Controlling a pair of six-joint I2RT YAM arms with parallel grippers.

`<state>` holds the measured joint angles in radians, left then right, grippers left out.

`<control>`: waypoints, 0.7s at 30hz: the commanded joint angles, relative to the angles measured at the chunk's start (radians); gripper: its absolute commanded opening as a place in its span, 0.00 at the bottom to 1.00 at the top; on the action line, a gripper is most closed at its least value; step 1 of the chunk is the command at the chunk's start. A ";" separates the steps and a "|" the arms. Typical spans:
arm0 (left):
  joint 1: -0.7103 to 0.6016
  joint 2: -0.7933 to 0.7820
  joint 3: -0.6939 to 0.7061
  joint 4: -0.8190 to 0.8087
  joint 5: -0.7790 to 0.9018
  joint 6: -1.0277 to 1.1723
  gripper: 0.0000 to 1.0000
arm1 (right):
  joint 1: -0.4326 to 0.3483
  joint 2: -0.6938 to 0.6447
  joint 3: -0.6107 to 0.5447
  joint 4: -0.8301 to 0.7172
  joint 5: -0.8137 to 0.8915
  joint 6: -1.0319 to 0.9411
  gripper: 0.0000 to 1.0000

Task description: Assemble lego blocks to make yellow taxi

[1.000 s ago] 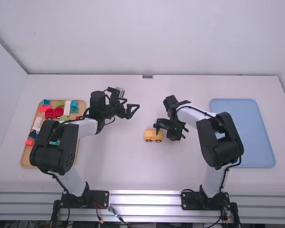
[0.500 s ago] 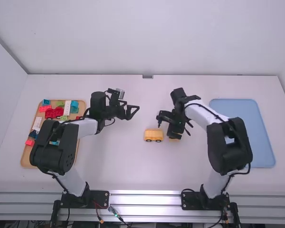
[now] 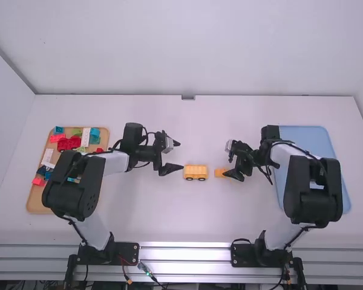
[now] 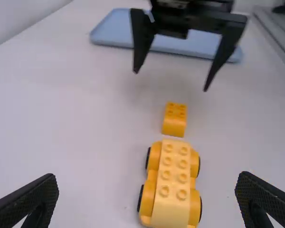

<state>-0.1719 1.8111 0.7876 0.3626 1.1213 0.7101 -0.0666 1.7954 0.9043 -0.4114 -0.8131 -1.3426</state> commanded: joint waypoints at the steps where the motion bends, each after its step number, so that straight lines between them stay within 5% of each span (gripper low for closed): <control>1: -0.018 0.061 0.016 0.011 0.119 0.132 0.99 | -0.011 -0.002 -0.053 0.056 -0.094 -0.016 0.99; 7: -0.085 0.166 0.017 0.111 0.123 0.133 0.99 | -0.017 -0.002 -0.142 0.187 -0.091 -0.016 0.99; 14: -0.150 0.201 0.018 0.149 -0.005 0.095 0.99 | -0.018 0.034 -0.229 0.351 -0.076 -0.016 0.86; 21: -0.147 0.201 0.017 0.151 -0.003 0.062 0.99 | -0.021 0.145 -0.199 0.403 -0.084 -0.016 0.79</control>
<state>-0.3244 2.0068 0.7883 0.5133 1.1130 0.7921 -0.0826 1.9022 0.6842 -0.0044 -0.8768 -1.3609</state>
